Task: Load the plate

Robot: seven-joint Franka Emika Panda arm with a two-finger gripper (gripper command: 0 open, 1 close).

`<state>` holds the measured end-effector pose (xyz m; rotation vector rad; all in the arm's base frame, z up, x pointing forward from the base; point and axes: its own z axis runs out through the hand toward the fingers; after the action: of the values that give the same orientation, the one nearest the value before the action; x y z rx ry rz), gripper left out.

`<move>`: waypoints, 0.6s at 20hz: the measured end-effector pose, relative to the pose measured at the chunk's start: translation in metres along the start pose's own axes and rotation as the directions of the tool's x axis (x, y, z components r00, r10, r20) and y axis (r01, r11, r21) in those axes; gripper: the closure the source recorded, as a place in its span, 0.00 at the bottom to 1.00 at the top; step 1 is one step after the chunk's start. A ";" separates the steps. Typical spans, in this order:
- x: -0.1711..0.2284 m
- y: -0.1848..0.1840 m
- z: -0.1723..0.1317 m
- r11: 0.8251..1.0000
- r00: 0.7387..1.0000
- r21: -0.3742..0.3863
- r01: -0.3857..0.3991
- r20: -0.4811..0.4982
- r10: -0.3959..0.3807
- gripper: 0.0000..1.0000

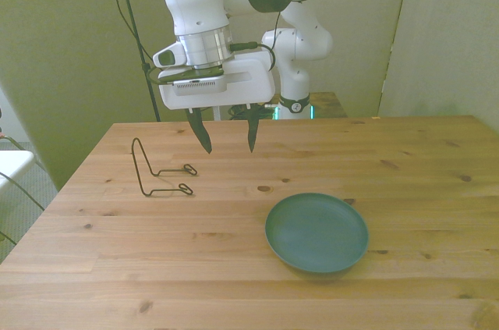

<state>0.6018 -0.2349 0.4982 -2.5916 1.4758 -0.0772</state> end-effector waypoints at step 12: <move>0.048 -0.036 0.065 0.997 0.996 -0.005 -0.074 0.052 0.075 0.00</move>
<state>0.6648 -0.2508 0.4384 -2.5180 1.5534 0.0021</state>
